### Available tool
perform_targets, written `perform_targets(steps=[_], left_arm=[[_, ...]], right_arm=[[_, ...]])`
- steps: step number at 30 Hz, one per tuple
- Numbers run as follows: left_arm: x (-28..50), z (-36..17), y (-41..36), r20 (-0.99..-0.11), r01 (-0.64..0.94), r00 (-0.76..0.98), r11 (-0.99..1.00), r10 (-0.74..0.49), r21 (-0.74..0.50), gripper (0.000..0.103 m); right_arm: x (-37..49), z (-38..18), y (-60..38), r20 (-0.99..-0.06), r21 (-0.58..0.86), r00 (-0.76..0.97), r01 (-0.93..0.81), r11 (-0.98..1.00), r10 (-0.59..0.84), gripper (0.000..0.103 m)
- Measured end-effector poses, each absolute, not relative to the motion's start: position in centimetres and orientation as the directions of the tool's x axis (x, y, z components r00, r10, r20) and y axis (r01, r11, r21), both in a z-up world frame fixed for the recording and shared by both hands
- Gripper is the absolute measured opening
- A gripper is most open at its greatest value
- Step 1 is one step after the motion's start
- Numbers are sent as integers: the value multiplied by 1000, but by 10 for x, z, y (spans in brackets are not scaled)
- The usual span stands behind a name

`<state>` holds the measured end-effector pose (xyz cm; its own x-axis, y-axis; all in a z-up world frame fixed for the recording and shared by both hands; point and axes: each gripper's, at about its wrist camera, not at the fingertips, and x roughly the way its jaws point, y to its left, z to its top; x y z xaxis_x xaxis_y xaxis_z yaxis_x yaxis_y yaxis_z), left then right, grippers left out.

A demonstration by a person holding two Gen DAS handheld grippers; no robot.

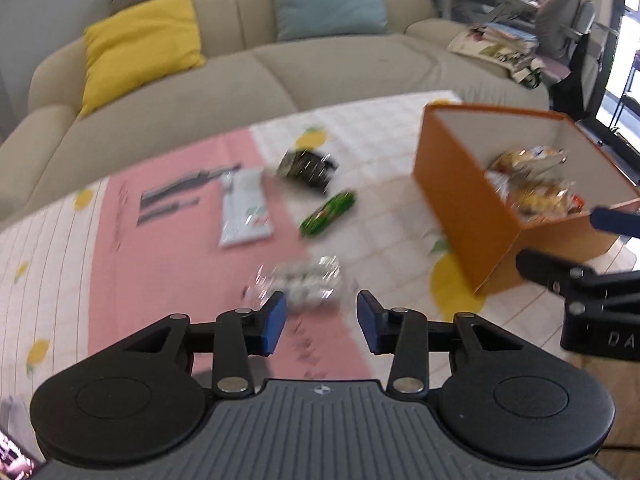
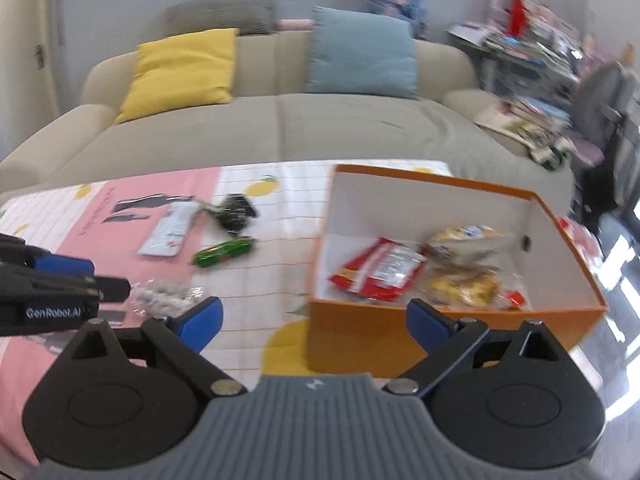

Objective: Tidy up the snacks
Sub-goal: 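Withdraw both open tools from the box back to the table, then grasp the clear packet of white balls with the left tool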

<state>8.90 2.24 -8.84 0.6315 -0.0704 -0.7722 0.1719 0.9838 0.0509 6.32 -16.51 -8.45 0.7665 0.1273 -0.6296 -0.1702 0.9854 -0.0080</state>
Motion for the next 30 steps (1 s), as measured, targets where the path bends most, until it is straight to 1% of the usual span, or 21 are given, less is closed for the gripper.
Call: perform_targets(steps=[1,3,5,7,9,11,14,16,17,18,23,28,30], left_arm=[[88,-91,30,-781,167,619,985,-78,35,48],[85,-96,44,-790,153,605,988,-100,-9,47],[83,-98,54,-788,146,604,988,-122,-41,47],[82,-100,60,-782,142,609,988,-133,-58,48],[84,-104,66,-784,142,601,986,-157,-89,51],[88,-109,67,-792,133,588,985,-167,-109,53],[96,-118,70,-807,109,567,987,-163,-122,53],[101,-124,72,-811,94,563,987,-158,-127,57],[104,-127,72,-812,94,562,988,-157,-125,65],[107,-129,73,-812,98,562,988,-157,-124,68],[127,-142,80,-816,122,553,985,-170,-122,68],[150,-148,88,-808,176,557,978,-194,-113,68],[158,-154,90,-810,188,556,977,-188,-99,69]], right_arm=[[62,-87,-158,-630,-24,765,-196,980,138,88],[62,-94,-144,-637,-48,756,-239,970,154,78],[62,-102,-132,-644,-57,743,-281,958,180,73],[63,-110,-121,-654,-61,729,-317,946,202,71],[65,-116,-112,-661,-61,716,-348,936,223,65],[69,-123,-104,-670,-63,702,-379,923,242,64],[79,-134,-95,-693,-86,680,-407,909,239,57],[88,-141,-92,-710,-98,667,-409,907,225,55],[94,-144,-91,-719,-100,659,-411,906,220,52],[100,-147,-89,-728,-99,650,-415,904,218,50],[120,-163,-83,-763,-82,603,-447,891,233,50],[136,-176,-73,-770,-117,600,-468,876,218,49],[144,-180,-72,-778,-104,588,-468,877,222,46]])
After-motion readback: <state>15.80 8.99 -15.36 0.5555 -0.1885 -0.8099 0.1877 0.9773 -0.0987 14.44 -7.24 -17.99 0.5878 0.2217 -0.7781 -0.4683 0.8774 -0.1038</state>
